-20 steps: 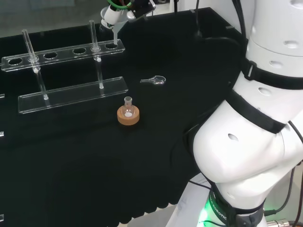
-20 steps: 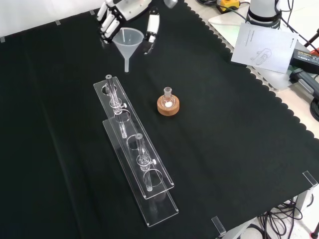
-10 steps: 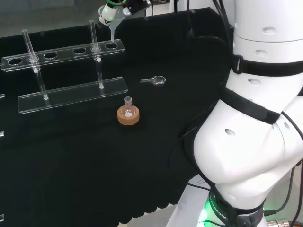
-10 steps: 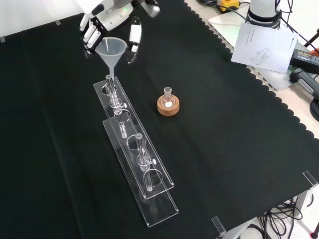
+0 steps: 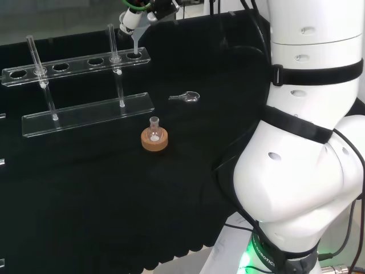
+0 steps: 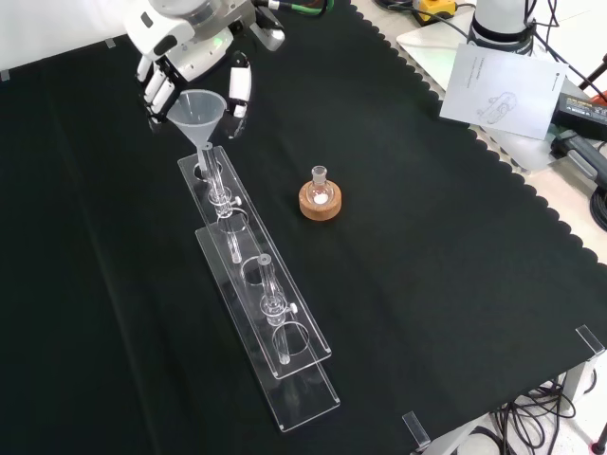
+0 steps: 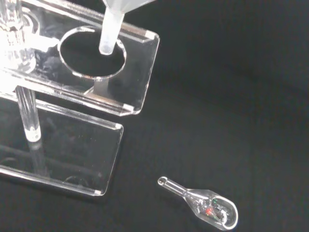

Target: Put the funnel back on the funnel stand.

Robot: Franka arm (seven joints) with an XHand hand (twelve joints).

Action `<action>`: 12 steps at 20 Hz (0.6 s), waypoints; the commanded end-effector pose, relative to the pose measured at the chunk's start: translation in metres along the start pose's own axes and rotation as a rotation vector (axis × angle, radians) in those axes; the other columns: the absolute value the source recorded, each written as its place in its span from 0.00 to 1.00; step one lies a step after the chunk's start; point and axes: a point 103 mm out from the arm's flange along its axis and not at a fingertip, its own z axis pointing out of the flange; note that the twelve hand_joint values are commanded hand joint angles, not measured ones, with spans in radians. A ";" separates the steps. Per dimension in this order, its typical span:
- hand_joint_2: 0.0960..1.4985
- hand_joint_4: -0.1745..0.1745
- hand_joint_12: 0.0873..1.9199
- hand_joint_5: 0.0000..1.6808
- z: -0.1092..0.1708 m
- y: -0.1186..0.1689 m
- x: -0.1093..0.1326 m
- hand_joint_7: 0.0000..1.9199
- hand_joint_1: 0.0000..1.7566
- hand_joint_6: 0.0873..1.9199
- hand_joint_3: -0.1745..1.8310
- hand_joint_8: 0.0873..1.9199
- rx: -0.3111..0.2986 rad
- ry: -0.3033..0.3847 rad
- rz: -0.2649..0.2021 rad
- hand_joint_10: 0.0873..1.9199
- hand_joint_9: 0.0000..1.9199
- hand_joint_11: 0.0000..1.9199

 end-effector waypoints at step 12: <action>0.52 0.38 0.64 0.34 0.032 0.013 0.019 0.28 0.37 0.32 0.29 0.33 0.067 -0.021 -0.021 0.24 0.58 0.33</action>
